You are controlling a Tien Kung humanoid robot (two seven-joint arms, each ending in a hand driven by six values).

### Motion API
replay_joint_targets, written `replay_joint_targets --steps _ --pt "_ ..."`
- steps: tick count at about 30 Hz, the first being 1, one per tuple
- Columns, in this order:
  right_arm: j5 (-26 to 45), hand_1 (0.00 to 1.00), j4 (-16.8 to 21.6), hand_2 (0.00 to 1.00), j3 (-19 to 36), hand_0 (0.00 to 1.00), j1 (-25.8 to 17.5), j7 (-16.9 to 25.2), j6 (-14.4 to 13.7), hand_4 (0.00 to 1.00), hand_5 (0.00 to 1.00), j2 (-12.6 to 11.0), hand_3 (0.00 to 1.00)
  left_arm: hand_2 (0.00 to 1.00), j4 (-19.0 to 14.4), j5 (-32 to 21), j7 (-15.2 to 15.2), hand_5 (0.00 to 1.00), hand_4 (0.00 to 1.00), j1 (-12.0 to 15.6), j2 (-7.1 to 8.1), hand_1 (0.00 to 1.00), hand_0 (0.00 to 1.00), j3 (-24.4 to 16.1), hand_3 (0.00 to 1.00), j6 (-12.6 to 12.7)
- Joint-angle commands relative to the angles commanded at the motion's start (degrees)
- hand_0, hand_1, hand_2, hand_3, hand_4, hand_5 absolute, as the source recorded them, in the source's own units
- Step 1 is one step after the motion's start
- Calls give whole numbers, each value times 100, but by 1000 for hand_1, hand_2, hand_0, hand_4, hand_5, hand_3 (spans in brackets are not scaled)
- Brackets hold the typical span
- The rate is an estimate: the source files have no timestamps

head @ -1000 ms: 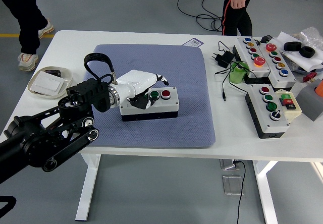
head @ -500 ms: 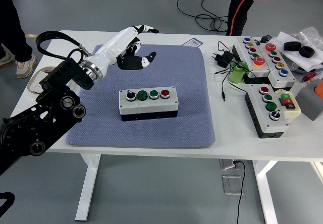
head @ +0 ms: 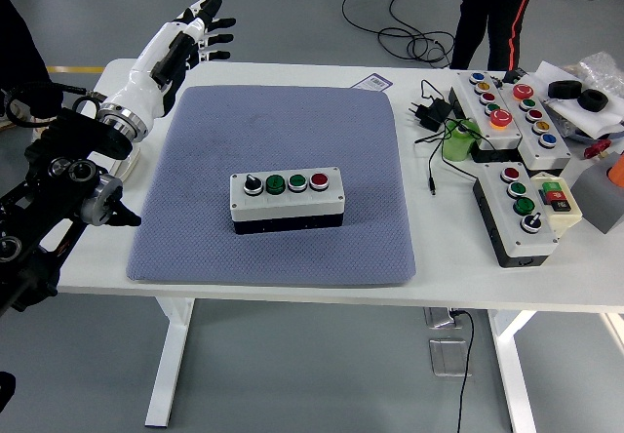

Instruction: Pick up the button,place it on the desk,press the button,press the button

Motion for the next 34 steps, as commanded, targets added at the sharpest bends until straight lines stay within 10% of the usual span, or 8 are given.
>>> replay_joint_targets --steps 7,34 --pt "-10 535 0 615 7 644 -16 -5 1 258 285 6 612 916 92 -1274 -6 998 736 99 45 877 857 -128 943 -38" --pt "20 535 0 615 -33 644 -48 -7 3 258 285 5 612 929 153 -1304 -8 998 723 236 126 890 880 -268 948 -211"
